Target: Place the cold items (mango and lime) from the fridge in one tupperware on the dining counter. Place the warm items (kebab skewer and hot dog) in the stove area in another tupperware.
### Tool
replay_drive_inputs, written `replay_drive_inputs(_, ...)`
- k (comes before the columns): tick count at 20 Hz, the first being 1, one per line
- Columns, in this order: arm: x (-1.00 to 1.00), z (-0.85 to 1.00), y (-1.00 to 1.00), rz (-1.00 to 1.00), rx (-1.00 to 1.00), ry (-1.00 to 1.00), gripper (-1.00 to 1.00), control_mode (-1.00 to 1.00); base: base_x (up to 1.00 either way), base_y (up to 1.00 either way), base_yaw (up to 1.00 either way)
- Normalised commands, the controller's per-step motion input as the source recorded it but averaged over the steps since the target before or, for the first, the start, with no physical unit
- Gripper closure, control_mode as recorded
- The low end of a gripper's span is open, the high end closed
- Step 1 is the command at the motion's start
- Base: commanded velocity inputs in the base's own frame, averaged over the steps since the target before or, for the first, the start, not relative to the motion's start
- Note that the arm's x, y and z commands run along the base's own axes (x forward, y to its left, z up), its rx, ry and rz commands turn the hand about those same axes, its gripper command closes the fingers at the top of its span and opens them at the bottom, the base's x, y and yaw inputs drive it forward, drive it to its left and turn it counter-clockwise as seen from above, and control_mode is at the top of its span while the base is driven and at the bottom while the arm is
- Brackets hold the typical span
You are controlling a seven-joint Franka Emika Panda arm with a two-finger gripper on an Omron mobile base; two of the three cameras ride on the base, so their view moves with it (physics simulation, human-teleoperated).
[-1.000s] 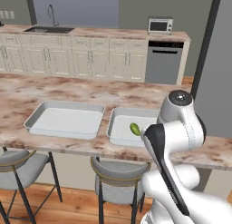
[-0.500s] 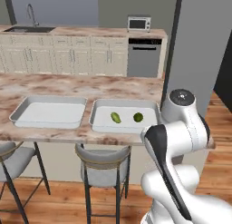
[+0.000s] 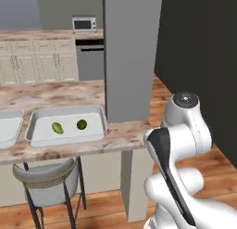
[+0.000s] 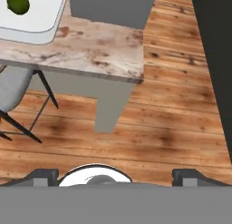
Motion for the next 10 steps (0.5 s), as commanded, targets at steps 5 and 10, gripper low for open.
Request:
replay_drive_inputs(5,0.00,0.00,0.00,0.00,0.00,0.00,-1.00,1.00,0.00,-0.96,-0.21)
replay_drive_inputs(10,0.00,0.00,0.00,0.00,0.00,0.00,-1.00,1.00,0.00,-1.00,-0.06)
